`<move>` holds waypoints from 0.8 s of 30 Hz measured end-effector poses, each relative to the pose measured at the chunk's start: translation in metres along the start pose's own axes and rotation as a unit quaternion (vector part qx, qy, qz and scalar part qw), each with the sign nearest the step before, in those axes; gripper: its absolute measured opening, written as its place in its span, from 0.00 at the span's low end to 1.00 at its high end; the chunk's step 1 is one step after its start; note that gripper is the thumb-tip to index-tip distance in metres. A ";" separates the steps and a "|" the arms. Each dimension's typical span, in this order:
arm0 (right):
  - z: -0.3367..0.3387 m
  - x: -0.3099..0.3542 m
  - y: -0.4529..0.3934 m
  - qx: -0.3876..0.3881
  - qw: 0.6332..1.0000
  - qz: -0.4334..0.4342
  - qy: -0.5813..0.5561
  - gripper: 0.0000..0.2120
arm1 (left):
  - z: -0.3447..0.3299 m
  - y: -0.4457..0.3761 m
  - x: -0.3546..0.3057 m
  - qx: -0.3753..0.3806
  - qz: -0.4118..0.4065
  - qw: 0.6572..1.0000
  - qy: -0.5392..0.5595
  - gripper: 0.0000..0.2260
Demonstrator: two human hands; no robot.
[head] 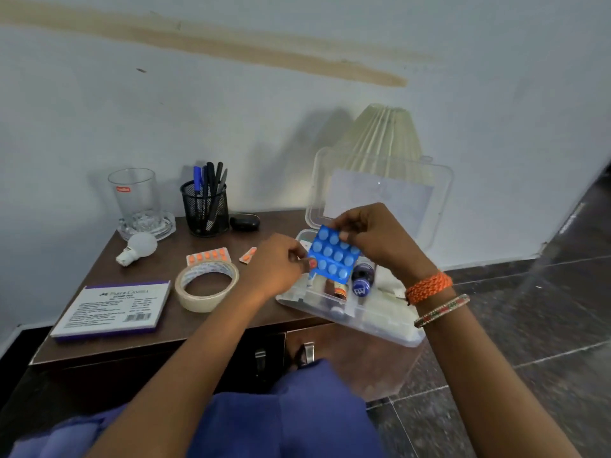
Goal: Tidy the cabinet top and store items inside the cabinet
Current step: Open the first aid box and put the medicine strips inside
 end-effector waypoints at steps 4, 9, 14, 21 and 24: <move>0.023 -0.016 0.019 -0.020 0.998 -0.013 0.056 0.11 | -0.025 0.009 -0.016 0.017 -0.033 0.992 -0.124 0.07; 0.052 -0.032 0.031 -0.065 0.994 -0.032 0.081 0.11 | -0.024 0.016 -0.026 0.000 -0.067 0.977 -0.204 0.08; 0.050 -0.055 0.045 -0.050 0.991 -0.067 0.103 0.11 | -0.026 0.020 -0.032 -0.031 -0.087 0.957 -0.275 0.10; 0.034 -0.068 0.051 -0.017 0.986 -0.083 0.141 0.07 | -0.032 0.023 -0.036 -0.025 -0.101 0.943 -0.317 0.13; 0.033 -0.061 0.052 -0.014 0.982 -0.058 0.177 0.11 | -0.032 0.022 -0.035 -0.021 -0.096 0.944 -0.314 0.13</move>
Point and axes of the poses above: each hand's wrist, its own y-axis away from the middle knuckle, its own z-axis out of the back of the hand, x = y × z, the point moved 8 cm from there along -y, towards the middle knuckle, and after that the axes turned 1 degree about -x, right-handed, at the moved point
